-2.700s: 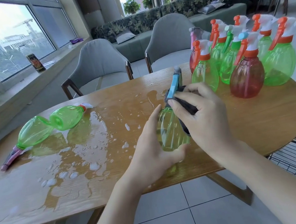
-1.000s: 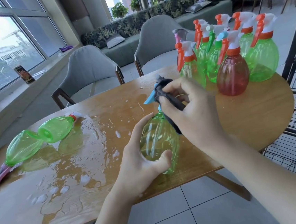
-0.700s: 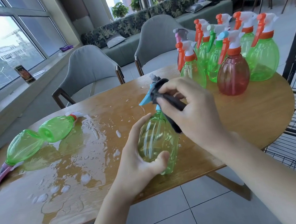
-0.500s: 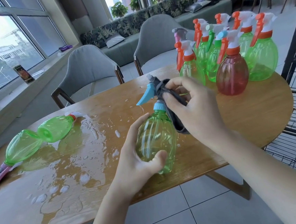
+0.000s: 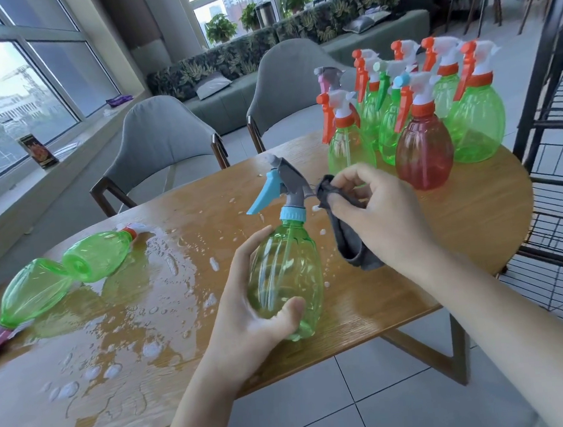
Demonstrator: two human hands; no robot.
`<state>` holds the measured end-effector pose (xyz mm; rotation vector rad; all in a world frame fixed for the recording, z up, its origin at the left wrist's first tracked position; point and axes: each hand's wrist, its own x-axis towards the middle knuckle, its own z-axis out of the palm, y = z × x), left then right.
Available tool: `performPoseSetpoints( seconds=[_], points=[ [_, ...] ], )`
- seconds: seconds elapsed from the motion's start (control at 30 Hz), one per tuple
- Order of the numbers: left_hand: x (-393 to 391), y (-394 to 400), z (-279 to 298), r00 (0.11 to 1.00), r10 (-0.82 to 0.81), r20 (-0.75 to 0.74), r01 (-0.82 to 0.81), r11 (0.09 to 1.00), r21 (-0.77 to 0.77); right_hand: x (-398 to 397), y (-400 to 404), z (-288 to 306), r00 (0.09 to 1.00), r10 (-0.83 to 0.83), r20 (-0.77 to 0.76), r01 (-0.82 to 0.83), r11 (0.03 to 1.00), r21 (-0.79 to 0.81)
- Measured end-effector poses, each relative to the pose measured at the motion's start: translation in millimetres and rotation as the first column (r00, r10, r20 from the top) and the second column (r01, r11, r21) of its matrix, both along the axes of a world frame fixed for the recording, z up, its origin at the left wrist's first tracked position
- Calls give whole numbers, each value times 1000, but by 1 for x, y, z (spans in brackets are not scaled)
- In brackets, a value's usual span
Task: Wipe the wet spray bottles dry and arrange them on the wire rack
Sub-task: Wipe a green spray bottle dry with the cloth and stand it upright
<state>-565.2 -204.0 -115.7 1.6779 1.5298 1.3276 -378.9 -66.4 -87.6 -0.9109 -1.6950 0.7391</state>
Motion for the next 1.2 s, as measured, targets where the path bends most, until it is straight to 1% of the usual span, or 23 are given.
performPoseSetpoints(
  seconds=[0.03, 0.13, 0.2, 0.27, 0.33, 0.43, 0.53, 0.67, 0.87, 1.03, 1.13, 1.2],
  points=[
    [1, 2, 0, 1000, 4, 2, -4, 1000, -8, 4, 2, -3, 1000, -30, -10, 30, 999, -16],
    [6, 10, 1, 1000, 30, 3, -30, 999, -27, 16, 5, -12, 997, -47, -60, 44, 997, -60],
    [11, 20, 3, 999, 35, -1, -35, 999, -36, 24, 6, -20, 996, -63, -59, 59, 996, -70],
    [19, 35, 5, 999, 31, -11, -32, 998, -52, 33, 10, -25, 993, -107, -48, 104, 992, -67],
    [27, 55, 6, 999, 30, -34, -32, 997, -73, 44, 17, -28, 981, -179, -75, 173, 982, -77],
    [37, 88, 8, 997, 50, -54, -55, 994, -96, 62, 25, -32, 953, -281, -114, 265, 955, -135],
    [50, 117, 9, 993, 96, -67, -103, 988, -114, 76, 29, -36, 934, -335, -122, 310, 933, -184],
    [64, 145, 1, 987, 147, -64, -153, 983, -101, 88, 30, -38, 922, -369, -118, 340, 916, -212],
    [80, 159, 2, 981, 179, -77, -185, 978, -93, 101, 29, -41, 924, -360, -130, 324, 916, -236],
    [74, 153, 4, 980, 187, -63, -194, 970, -145, 106, 20, -38, 935, -332, -121, 298, 924, -238],
    [52, 132, 6, 979, 200, -43, -204, 970, -133, 94, 9, -34, 953, -265, -146, 220, 938, -269],
    [29, 110, 8, 966, 254, -46, -258, 960, -110, 75, -3, -27, 970, -172, -172, 121, 955, -270]
  ],
)
